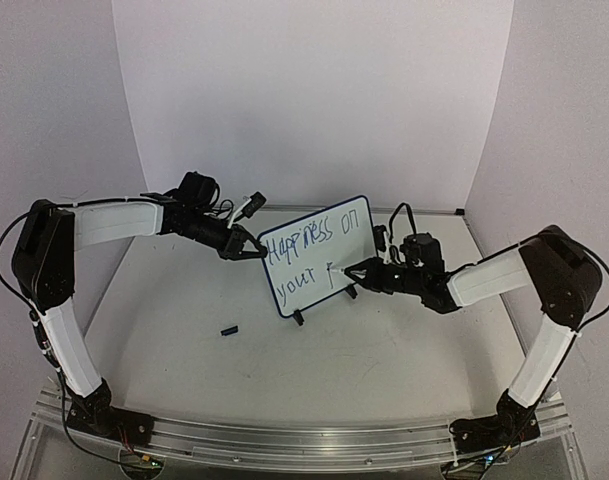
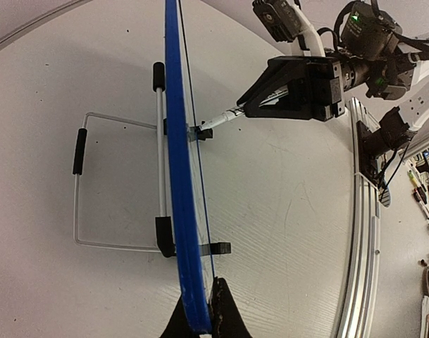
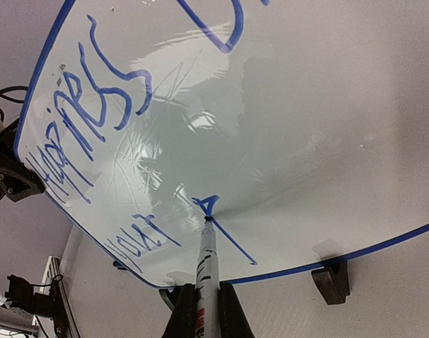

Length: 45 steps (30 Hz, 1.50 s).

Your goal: Write a sentence on the whiteboard

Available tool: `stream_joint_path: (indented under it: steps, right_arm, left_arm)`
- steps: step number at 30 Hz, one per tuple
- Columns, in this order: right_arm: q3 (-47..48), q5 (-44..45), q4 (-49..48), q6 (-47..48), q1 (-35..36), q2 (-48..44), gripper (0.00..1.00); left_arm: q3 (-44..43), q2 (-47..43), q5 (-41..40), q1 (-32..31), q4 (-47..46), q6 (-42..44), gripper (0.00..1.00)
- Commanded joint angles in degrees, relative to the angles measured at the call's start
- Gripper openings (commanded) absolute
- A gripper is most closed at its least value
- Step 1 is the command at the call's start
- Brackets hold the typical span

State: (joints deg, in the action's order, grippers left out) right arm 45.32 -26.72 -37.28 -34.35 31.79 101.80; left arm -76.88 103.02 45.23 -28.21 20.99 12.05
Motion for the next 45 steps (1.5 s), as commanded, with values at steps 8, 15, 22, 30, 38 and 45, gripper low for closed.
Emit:
stream_joint_path:
  steps: [8, 15, 22, 30, 38, 45]
  right_arm:
    - [-3.1, 2.9, -2.6, 0.2, -0.3, -7.8, 0.00]
    - [-2.9, 4.1, -2.6, 0.1, -1.7, -5.9, 0.00]
    - [-1.5, 3.8, -2.6, 0.3, -2.5, -3.8, 0.00]
    - [0.3, 2.9, -2.7, 0.9, -2.9, -2.7, 0.00]
    - [0.4, 0.9, -2.6, 1.5, -2.9, -2.2, 0.00]
    - [-1.9, 0.0, -2.6, 0.8, -2.9, -1.0, 0.00]
  left_arm:
    - [0.6, 1.2, -5.3, -1.8, 5.2, 4.3, 0.00]
    - [0.5, 1.1, -5.4, -1.8, 5.3, 4.4, 0.00]
    - [0.6, 1.1, -5.5, -1.9, 5.3, 4.4, 0.00]
    - [0.6, 1.2, -5.6, -1.9, 5.3, 4.5, 0.00]
    - [0.6, 1.2, -5.7, -1.9, 5.4, 4.5, 0.00]
    - [0.6, 1.3, -5.7, -1.9, 5.4, 4.5, 0.00]
